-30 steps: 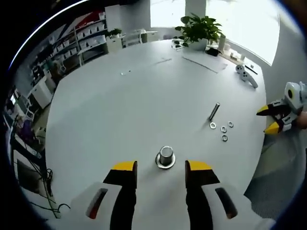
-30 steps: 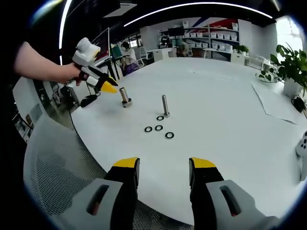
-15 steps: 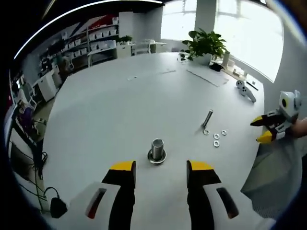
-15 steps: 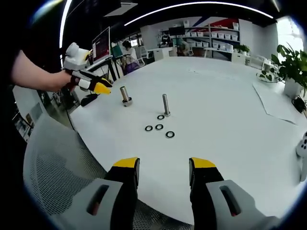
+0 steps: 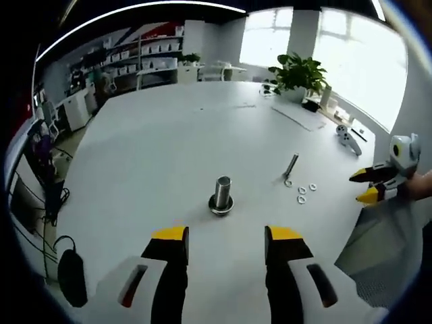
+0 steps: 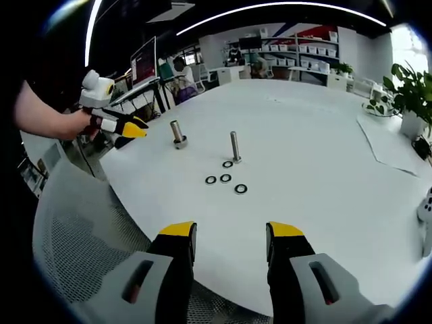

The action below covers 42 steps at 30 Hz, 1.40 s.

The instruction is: Place the washer onto the threaded stud by aligning its center hole with the stud, sliding it down to the base, and recovering from edge contact or off-axis alignment until the washer reaches the visible bottom stop.

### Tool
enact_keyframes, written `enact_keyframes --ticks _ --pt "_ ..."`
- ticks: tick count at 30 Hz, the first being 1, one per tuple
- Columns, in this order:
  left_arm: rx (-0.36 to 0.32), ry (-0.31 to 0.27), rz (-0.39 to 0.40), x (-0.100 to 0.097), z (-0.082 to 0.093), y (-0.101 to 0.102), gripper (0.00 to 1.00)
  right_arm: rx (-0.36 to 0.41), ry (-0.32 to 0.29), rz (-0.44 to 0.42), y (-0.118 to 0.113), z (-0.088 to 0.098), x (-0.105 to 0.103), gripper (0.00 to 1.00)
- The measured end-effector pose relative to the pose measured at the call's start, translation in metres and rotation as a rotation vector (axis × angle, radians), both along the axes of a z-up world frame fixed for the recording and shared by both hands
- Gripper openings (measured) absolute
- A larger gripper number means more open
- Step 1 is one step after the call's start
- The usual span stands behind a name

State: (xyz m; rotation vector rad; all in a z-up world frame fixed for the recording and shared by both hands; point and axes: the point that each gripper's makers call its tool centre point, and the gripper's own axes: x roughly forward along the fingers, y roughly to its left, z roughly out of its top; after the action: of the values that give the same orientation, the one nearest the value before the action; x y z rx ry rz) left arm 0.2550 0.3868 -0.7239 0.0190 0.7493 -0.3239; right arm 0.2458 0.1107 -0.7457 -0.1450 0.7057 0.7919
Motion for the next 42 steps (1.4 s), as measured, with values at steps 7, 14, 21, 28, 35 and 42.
enact_keyframes --ticks 7,14,21,28,35,42 --pt "-0.001 0.008 0.009 -0.008 -0.002 0.003 0.44 0.002 0.003 0.006 0.001 -0.001 -0.001 0.44" --pt "-0.013 0.0 0.026 -0.014 0.0 0.002 0.44 -0.004 0.007 0.015 0.001 -0.002 -0.002 0.44" --pt "-0.038 0.004 0.06 -0.025 -0.001 0.003 0.44 -0.003 0.013 0.02 0.002 -0.003 -0.003 0.44" --pt "-0.058 0.006 0.084 -0.034 -0.003 0.003 0.44 -0.004 0.016 0.025 0.003 -0.003 -0.004 0.44" --pt "-0.065 0.002 0.089 -0.042 -0.002 0.0 0.44 -0.005 0.018 0.026 0.002 -0.004 -0.004 0.44" --pt "-0.077 -0.002 0.088 -0.051 -0.001 -0.003 0.44 -0.004 0.021 0.025 0.003 -0.004 -0.005 0.44"
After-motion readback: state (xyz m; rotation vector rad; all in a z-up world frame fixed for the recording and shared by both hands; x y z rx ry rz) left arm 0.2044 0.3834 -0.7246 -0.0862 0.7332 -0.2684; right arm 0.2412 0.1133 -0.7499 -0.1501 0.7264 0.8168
